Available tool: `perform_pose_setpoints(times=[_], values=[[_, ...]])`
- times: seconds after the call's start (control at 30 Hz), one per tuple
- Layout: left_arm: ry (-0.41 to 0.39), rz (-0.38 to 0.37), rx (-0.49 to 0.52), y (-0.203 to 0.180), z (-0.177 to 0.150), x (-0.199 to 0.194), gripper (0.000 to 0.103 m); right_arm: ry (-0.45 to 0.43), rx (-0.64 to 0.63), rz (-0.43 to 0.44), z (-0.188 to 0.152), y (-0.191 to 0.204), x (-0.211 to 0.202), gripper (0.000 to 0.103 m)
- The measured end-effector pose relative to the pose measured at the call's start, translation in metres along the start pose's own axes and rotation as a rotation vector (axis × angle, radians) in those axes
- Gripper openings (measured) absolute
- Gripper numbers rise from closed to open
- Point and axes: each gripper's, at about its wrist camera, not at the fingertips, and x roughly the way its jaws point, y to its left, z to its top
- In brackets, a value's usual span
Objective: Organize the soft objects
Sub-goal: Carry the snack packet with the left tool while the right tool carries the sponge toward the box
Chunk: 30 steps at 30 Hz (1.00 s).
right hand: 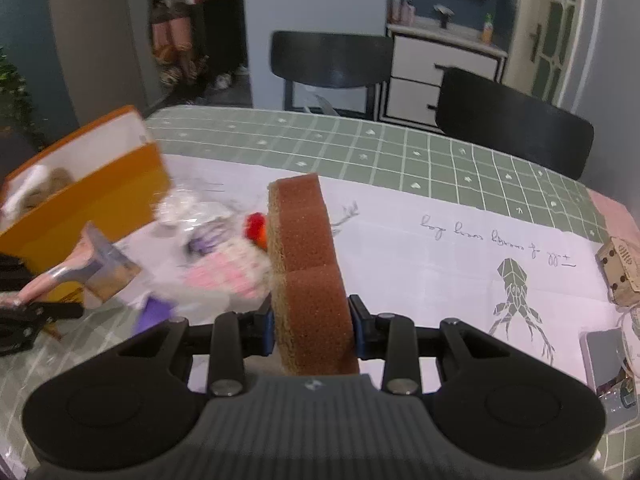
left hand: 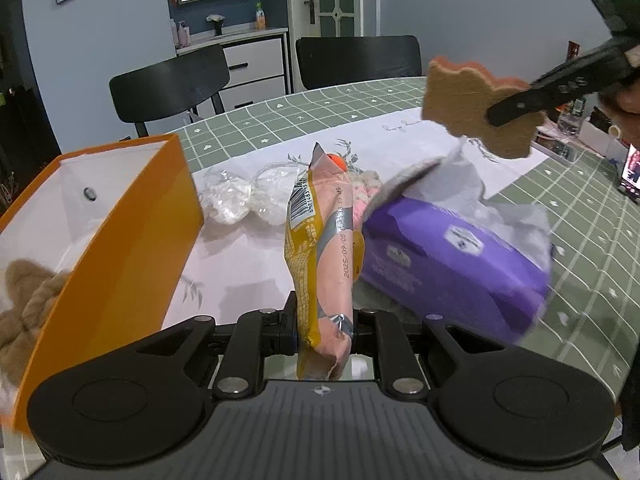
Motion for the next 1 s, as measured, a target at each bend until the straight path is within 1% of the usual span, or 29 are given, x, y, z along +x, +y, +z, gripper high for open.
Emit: perform_pose_setpoints(times=[0.13, 0.33, 0.43, 0.5, 0.6, 0.67, 0.73, 0.87, 1.0], values=[[0.000, -0.002, -0.001, 0.001, -0.023, -0.025, 0.018, -0.010, -0.028, 0.038, -0.027, 0.017, -0.038, 0.035], [0.013, -0.005, -0.026, 0.001, -0.063, -0.057, 0.018, 0.031, -0.041, 0.088, -0.088, 0.041, -0.082, 0.035], [0.023, -0.025, -0.037, -0.001, -0.083, -0.070, 0.018, 0.076, -0.063, 0.113, -0.119, 0.058, -0.095, 0.035], [0.029, -0.037, -0.049, 0.000, -0.094, -0.077, 0.018, 0.125, -0.086, 0.138, -0.138, 0.073, -0.097, 0.035], [0.025, -0.031, -0.072, 0.005, -0.103, -0.086, 0.018, 0.172, -0.136, 0.181, -0.155, 0.100, -0.093, 0.035], [0.018, -0.023, -0.083, 0.010, -0.105, -0.092, 0.018, 0.176, -0.160, 0.217, -0.156, 0.117, -0.089, 0.035], [0.007, -0.007, -0.085, 0.016, -0.105, -0.101, 0.018, 0.172, -0.194, 0.255, -0.149, 0.138, -0.082, 0.035], [-0.035, 0.042, -0.084, 0.033, -0.099, -0.123, 0.019, 0.145, -0.270, 0.307, -0.124, 0.177, -0.063, 0.035], [-0.057, 0.078, -0.072, 0.055, -0.086, -0.138, 0.019, 0.109, -0.321, 0.345, -0.096, 0.207, -0.049, 0.035]])
